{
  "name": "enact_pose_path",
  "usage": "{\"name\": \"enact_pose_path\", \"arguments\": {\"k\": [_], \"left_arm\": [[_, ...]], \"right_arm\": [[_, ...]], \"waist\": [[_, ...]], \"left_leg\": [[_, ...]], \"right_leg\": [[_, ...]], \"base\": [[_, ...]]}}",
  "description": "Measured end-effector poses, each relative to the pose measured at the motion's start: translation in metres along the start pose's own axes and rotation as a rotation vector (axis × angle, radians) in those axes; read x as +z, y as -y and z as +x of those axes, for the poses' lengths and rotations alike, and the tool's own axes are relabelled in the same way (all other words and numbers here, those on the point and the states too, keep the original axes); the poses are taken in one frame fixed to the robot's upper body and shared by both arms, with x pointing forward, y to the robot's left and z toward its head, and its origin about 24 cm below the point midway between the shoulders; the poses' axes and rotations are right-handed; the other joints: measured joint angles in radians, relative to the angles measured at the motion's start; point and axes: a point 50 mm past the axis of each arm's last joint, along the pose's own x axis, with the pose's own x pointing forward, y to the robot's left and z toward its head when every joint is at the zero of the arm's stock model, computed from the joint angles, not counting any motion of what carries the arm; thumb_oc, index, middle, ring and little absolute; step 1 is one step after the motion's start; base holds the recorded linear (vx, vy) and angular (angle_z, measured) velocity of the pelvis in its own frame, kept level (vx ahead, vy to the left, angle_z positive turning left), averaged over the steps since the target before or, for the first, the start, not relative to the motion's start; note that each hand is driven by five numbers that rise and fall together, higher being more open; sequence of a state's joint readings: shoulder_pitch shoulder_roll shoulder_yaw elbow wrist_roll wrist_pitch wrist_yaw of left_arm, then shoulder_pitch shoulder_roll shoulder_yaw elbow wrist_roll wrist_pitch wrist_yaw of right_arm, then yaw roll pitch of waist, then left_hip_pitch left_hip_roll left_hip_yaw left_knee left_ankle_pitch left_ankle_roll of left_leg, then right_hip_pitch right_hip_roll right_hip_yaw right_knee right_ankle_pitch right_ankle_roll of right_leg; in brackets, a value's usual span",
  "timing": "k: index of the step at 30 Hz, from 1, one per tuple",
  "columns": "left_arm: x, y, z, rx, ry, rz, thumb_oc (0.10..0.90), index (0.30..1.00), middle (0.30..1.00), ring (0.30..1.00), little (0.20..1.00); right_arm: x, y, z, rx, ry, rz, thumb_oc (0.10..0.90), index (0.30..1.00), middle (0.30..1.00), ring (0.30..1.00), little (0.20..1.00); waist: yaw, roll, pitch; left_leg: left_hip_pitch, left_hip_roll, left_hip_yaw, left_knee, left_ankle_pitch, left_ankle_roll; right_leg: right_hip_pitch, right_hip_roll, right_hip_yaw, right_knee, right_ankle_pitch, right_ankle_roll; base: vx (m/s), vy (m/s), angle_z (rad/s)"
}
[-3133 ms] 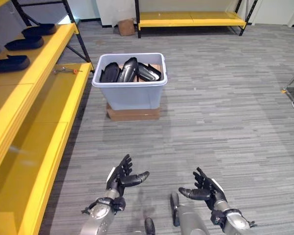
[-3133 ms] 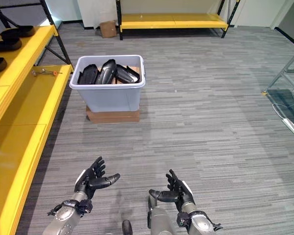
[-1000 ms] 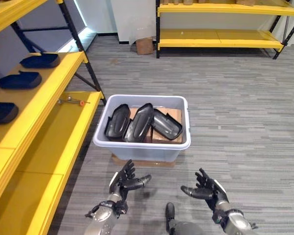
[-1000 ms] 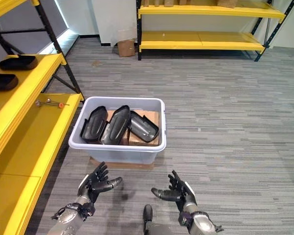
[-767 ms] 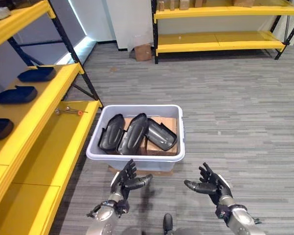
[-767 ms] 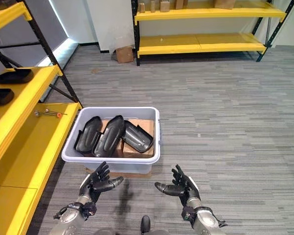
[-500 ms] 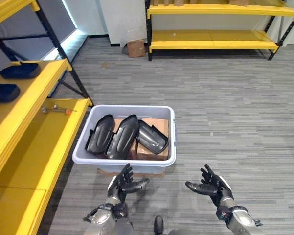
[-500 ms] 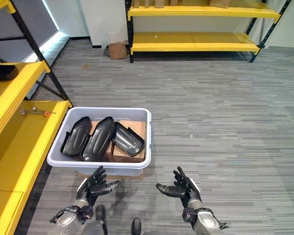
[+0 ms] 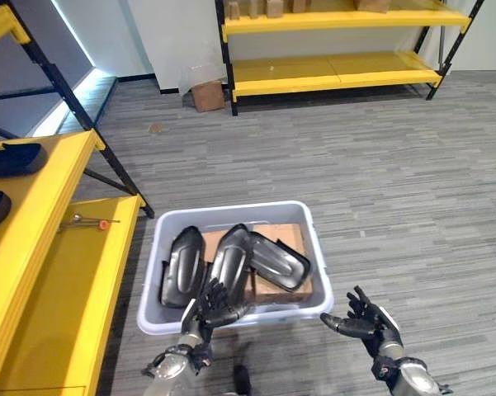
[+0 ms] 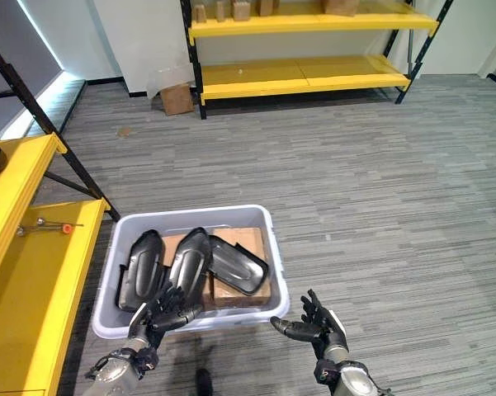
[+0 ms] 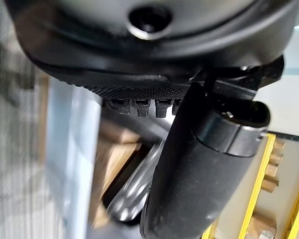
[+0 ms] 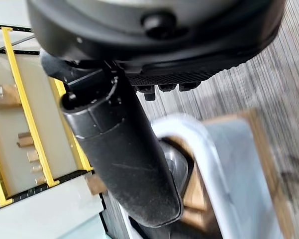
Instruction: Move parts from the plastic box to the shelf.
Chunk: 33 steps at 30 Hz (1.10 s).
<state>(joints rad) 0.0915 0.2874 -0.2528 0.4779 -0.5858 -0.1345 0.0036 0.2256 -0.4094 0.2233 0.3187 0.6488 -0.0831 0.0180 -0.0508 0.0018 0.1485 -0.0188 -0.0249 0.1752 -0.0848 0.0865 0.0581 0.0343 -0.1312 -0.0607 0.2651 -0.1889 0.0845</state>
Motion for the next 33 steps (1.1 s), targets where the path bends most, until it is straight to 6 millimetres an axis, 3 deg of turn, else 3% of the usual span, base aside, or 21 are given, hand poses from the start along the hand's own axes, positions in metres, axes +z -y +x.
{"name": "enact_pose_path", "arguments": {"k": [2, 3, 5, 7, 9, 10, 13, 17, 20, 25, 26, 28, 33], "left_arm": [[0.007, -0.006, 0.001, 0.014, 0.014, 0.028, 0.900, 1.000, 1.000, 1.000, 1.000], [0.011, -0.008, 0.002, 0.012, 0.024, 0.040, 0.900, 1.000, 1.000, 1.000, 1.000], [0.015, -0.014, 0.000, 0.019, 0.032, 0.070, 0.900, 1.000, 1.000, 1.000, 1.000], [0.013, -0.024, -0.004, 0.043, 0.019, 0.089, 0.900, 1.000, 1.000, 1.000, 1.000], [0.011, -0.027, -0.007, 0.055, 0.012, 0.085, 0.900, 1.000, 1.000, 1.000, 1.000], [0.009, -0.027, -0.008, 0.065, 0.011, 0.071, 0.900, 1.000, 1.000, 1.000, 1.000], [0.005, -0.026, -0.009, 0.072, -0.003, 0.035, 0.900, 1.000, 1.000, 1.000, 1.000], [0.000, -0.027, -0.015, 0.077, -0.006, 0.019, 0.900, 1.000, 1.000, 1.000, 1.000], [-0.003, -0.028, -0.022, 0.080, -0.007, 0.010, 0.900, 1.000, 1.000, 1.000, 1.000], [-0.004, -0.025, -0.023, 0.053, -0.008, 0.005, 0.900, 1.000, 1.000, 1.000, 1.000], [-0.004, -0.025, -0.023, 0.053, -0.008, 0.005, 0.900, 1.000, 1.000, 1.000, 1.000], [-0.005, -0.023, -0.024, 0.035, -0.009, -0.002, 0.900, 1.000, 1.000, 1.000, 1.000], [-0.012, -0.017, -0.026, 0.032, -0.022, -0.034, 0.900, 1.000, 1.000, 1.000, 1.000]], "right_arm": [[-0.004, -0.006, -0.001, 0.027, -0.013, 0.003, 0.900, 1.000, 1.000, 1.000, 1.000], [-0.006, -0.007, -0.002, 0.035, -0.019, 0.003, 0.900, 1.000, 1.000, 1.000, 1.000], [-0.007, -0.013, -0.001, 0.061, -0.023, 0.001, 0.900, 1.000, 1.000, 1.000, 1.000], [-0.001, -0.024, 0.002, 0.105, 0.003, 0.001, 0.900, 1.000, 1.000, 1.000, 1.000], [0.006, -0.031, 0.003, 0.136, 0.036, 0.005, 0.900, 1.000, 1.000, 1.000, 1.000], [0.012, -0.036, 0.007, 0.158, 0.055, -0.002, 0.900, 1.000, 1.000, 1.000, 1.000], [0.016, -0.039, 0.008, 0.171, 0.070, -0.003, 0.900, 1.000, 1.000, 1.000, 1.000], [0.008, -0.036, 0.004, 0.166, 0.041, 0.001, 0.900, 1.000, 1.000, 1.000, 1.000], [0.007, -0.034, 0.003, 0.160, 0.040, 0.002, 0.900, 1.000, 1.000, 1.000, 1.000], [0.007, -0.032, 0.002, 0.155, 0.037, -0.013, 0.900, 1.000, 1.000, 1.000, 1.000], [0.007, -0.032, 0.002, 0.155, 0.037, -0.013, 0.900, 1.000, 1.000, 1.000, 1.000], [0.008, -0.026, 0.000, 0.138, 0.041, -0.030, 0.900, 1.000, 1.000, 1.000, 1.000], [0.016, -0.016, -0.001, 0.120, 0.054, -0.076, 0.900, 1.000, 1.000, 1.000, 1.000]], "waist": [[0.000, -0.015, -0.001], [0.000, -0.021, -0.002], [0.005, -0.022, 0.003], [0.018, -0.026, 0.017], [0.026, -0.028, 0.018], [0.036, -0.034, 0.021], [0.019, -0.044, 0.023], [0.026, -0.056, 0.022], [0.031, -0.068, 0.021], [0.024, -0.066, 0.021], [0.024, -0.066, 0.021], [0.022, -0.063, 0.022], [0.025, -0.047, 0.020]], "left_leg": [[0.007, -0.058, -0.014, 0.001, -0.008, 0.035], [0.007, -0.078, -0.018, 0.002, -0.008, 0.036], [0.009, -0.082, -0.014, 0.002, -0.011, 0.040], [0.041, -0.079, -0.003, 0.002, -0.026, 0.052], [0.047, -0.080, 0.019, 0.002, -0.040, 0.047], [0.042, -0.085, 0.027, 0.002, -0.059, 0.032], [0.046, -0.105, 0.013, 0.002, -0.052, 0.046], [0.069, -0.106, -0.006, 0.001, -0.062, 0.035], [0.069, -0.103, -0.022, 0.001, -0.056, 0.032], [0.062, -0.029, -0.054, -0.004, -0.049, -0.030], [0.062, -0.029, -0.054, -0.004, -0.049, -0.030], [0.056, 0.008, -0.061, -0.004, -0.052, -0.038], [0.054, 0.037, -0.071, -0.004, -0.047, -0.051]], "right_leg": [[-0.195, -0.062, 0.052, 0.371, -0.009, 0.031], [-0.258, -0.084, 0.078, 0.452, -0.010, 0.037], [-0.326, -0.088, 0.093, 0.447, 0.004, 0.054], [-0.338, -0.106, 0.037, 0.364, 0.014, 0.063], [-0.322, -0.103, 0.017, 0.171, 0.064, 0.067], [-0.322, -0.109, 0.021, -0.006, 0.162, 0.079], [-0.262, -0.123, 0.082, -0.196, 0.269, 0.099], [-0.140, -0.118, 0.022, -0.269, 0.330, 0.097], [-0.016, -0.117, -0.015, -0.362, 0.329, 0.094], [0.004, -0.051, -0.045, -0.354, 0.286, 0.059], [0.004, -0.051, -0.045, -0.354, 0.286, 0.059], [0.007, -0.015, -0.058, -0.354, 0.277, 0.025], [0.011, 0.014, -0.076, -0.354, 0.270, 0.002]], "base": [[0.03, 0.145, 0.34], [0.04, 0.117, 0.45], [0.10, 0.076, 0.23], [0.08, -0.024, -0.07], [0.11, -0.148, -0.15], [0.14, -0.229, -0.14], [0.07, -0.113, 0.11], [0.08, -0.193, 0.14], [0.04, -0.169, 0.19], [0.02, -0.110, 0.14], [0.02, -0.084, 0.09], [0.03, -0.074, 0.08], [0.03, -0.038, 0.07]]}}
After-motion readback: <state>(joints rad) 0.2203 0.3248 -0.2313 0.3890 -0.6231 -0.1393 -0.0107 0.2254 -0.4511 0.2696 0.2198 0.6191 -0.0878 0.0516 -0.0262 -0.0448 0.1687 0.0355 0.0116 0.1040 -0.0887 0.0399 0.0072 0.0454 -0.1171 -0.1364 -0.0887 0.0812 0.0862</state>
